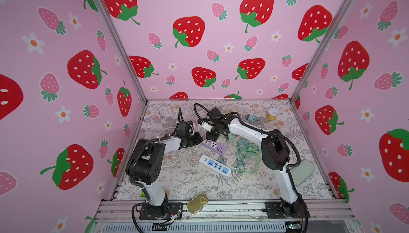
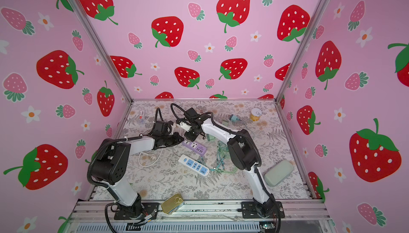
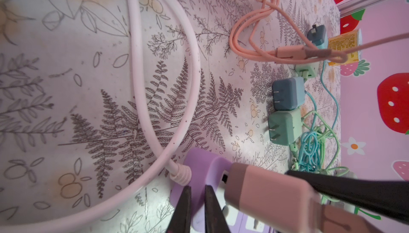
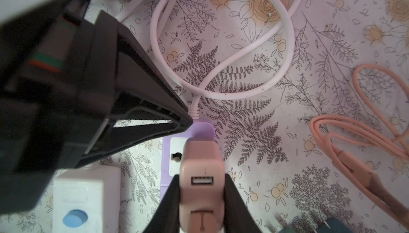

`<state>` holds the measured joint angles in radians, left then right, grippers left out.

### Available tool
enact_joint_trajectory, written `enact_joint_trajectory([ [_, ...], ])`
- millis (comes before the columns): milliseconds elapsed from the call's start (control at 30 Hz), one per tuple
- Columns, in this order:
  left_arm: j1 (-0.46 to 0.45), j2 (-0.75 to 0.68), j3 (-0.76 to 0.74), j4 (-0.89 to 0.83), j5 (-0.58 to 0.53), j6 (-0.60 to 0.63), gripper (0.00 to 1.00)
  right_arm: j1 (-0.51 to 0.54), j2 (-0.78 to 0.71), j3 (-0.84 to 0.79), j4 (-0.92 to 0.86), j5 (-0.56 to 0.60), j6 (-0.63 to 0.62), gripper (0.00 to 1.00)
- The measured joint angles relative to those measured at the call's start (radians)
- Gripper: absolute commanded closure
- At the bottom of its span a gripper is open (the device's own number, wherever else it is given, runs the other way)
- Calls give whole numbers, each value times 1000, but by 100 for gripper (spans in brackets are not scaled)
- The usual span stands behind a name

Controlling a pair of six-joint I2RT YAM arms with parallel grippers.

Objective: Insert the plug
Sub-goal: 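Lower the pink charger's prongs toward the purple strip's socket farthest from the robot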

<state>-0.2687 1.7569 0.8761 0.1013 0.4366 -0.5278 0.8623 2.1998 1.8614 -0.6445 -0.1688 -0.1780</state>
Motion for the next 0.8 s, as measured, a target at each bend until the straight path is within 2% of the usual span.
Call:
enact_joint_trajectory([
  [800,10,6,0,8,25,-5,86,29,-26,-72,76,87,6,93],
])
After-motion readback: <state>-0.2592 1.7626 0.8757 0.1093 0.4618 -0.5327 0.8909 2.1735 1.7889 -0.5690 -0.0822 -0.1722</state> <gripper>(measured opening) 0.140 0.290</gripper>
